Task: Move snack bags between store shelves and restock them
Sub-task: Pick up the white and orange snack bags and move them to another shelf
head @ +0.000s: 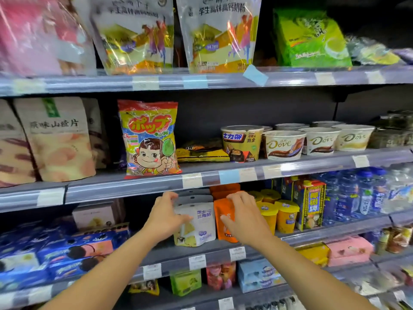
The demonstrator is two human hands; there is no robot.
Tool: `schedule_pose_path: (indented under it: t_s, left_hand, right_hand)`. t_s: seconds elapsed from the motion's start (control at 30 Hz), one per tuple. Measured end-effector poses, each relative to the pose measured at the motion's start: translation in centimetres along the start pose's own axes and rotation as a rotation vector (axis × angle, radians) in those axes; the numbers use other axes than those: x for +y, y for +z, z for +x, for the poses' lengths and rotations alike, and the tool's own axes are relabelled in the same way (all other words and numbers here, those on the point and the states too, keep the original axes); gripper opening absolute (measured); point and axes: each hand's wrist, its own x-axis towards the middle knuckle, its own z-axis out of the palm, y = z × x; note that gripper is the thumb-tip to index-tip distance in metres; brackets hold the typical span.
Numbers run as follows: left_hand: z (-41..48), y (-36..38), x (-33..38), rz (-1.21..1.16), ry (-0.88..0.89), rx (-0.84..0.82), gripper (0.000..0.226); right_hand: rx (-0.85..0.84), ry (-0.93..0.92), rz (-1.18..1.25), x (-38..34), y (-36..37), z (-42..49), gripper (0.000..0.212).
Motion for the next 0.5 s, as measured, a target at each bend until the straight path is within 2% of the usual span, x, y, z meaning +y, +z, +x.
schedule_pose_path:
  t_s: [0.13, 0.27, 0.5]
  left_hand:
    - [-3.1, -3.4, 3.2, 0.008, 0.036, 0.026, 0.079]
    - [-6.4, -7.1, 5.2, 0.113, 0.004, -0.031, 0.07]
    - [-12.3, -14.0, 7.8, 0.426, -0.103, -0.214, 0.06]
  right_hand:
    - [-0.097, 0.005, 0.093, -3.1, -4.1, -0.5, 0.059]
    - [-0.209, 0.011, 0.161, -6.1, -7.9, -1.0, 0.059]
    - [-0.467, -0.135, 0.052, -11.8, -13.3, -1.4, 0.056]
